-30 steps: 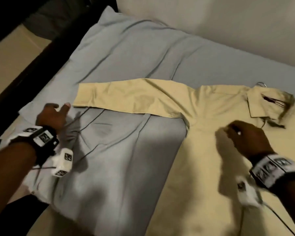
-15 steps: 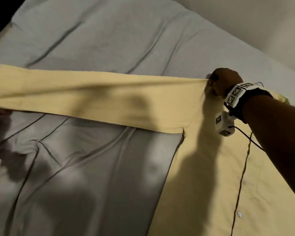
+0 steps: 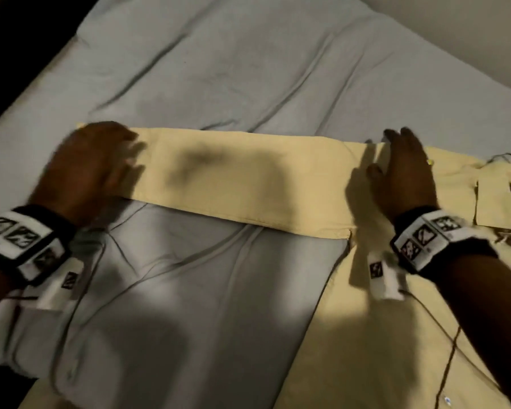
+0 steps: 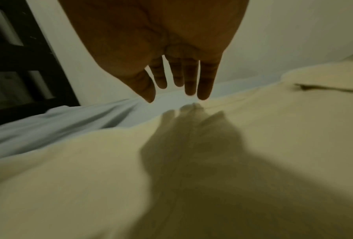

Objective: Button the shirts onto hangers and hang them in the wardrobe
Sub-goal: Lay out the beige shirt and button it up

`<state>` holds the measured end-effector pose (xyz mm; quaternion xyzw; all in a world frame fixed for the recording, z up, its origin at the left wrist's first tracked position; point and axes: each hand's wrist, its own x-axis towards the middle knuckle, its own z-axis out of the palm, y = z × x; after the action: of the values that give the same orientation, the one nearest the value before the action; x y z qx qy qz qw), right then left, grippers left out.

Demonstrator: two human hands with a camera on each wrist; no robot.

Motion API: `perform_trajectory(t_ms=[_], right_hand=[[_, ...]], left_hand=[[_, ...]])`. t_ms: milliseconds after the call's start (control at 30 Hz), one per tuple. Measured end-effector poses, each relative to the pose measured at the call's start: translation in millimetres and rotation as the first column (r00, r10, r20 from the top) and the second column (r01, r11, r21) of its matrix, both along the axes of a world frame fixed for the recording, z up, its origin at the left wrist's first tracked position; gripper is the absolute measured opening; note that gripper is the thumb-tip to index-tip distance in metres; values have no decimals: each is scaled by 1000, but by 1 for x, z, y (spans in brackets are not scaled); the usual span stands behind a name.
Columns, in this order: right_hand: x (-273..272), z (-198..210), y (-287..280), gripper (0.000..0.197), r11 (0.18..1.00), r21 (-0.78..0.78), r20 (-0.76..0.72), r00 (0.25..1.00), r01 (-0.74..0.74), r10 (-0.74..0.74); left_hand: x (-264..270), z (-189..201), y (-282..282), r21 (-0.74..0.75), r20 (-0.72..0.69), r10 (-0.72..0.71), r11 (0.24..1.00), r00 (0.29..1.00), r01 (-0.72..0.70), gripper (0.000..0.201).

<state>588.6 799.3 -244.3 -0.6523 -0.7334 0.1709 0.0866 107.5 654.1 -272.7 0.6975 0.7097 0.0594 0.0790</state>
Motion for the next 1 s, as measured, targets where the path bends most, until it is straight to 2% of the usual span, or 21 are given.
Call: perform_trajectory(t_ms=[33, 67, 100, 133, 200, 300, 333, 367, 433, 533, 600, 633, 733, 833, 867, 933, 1000], right_hand=[[-12, -6, -18, 72, 997, -78, 4, 1000, -16, 17], [-24, -14, -33, 80, 983, -181, 38, 999, -10, 17], [-32, -23, -46, 84, 962, -272, 89, 996, 4, 21], [-36, -32, -57, 85, 944, -330, 143, 989, 16, 33], [-34, -46, -69, 84, 934, -356, 205, 976, 7, 71], [-27, -53, -70, 80, 934, -357, 226, 972, 26, 59], [-29, -50, -69, 80, 931, -362, 249, 967, 42, 53], [-34, -47, -68, 81, 927, -370, 277, 960, 65, 44], [-50, -44, -65, 84, 921, -359, 318, 948, 149, -29], [-95, -45, -60, 91, 891, -327, 286, 932, 313, -222], [-139, -49, -65, 92, 907, -292, 219, 944, 305, -247], [-165, -52, -70, 93, 921, -276, 175, 957, 273, -231], [-253, -60, -87, 97, 966, -232, 97, 991, 114, -94], [-327, -60, -106, 99, 968, -230, 59, 991, -101, 118], [-346, -58, -113, 97, 950, -238, 52, 974, -202, 220], [-374, -51, -124, 95, 878, -233, 71, 894, -417, 443], [-381, -46, -123, 95, 810, -234, 56, 825, -537, 563]], left_hand=[[24, 1, 1, -107, -46, -75, 992, 996, 70, 54], [59, 15, 4, -151, -76, -132, 981, 988, 120, 60], [65, 13, 6, -239, -98, -148, 963, 984, 121, 64], [50, 4, 7, -318, -129, -129, 945, 983, 82, 67], [21, 0, 4, -438, -130, 24, 895, 991, -79, 73], [-13, -4, -6, -407, -245, -17, 909, 969, -87, 86], [-26, -6, -8, -405, -263, 16, 906, 965, -126, 92], [-38, -3, -8, -457, -280, 73, 867, 957, -199, 95], [-59, -6, -14, -537, -240, 150, 803, 959, -260, 93], [-72, -17, -19, -530, -191, 111, 825, 975, -198, 88], [-75, -25, -22, -485, -147, 151, 850, 978, -204, 83], [-77, -28, -23, -476, -135, 171, 853, 976, -215, 80], [-81, -30, -21, -558, -48, 256, 795, 966, -238, 60], [-88, -28, -21, -581, 86, 272, 795, 958, -174, 59], [-90, -27, -20, -583, 133, 276, 798, 952, -151, 61], [-92, -26, -20, -571, 192, 289, 810, 938, -133, 67], [-90, -27, -21, -553, 215, 290, 823, 933, -128, 69]])
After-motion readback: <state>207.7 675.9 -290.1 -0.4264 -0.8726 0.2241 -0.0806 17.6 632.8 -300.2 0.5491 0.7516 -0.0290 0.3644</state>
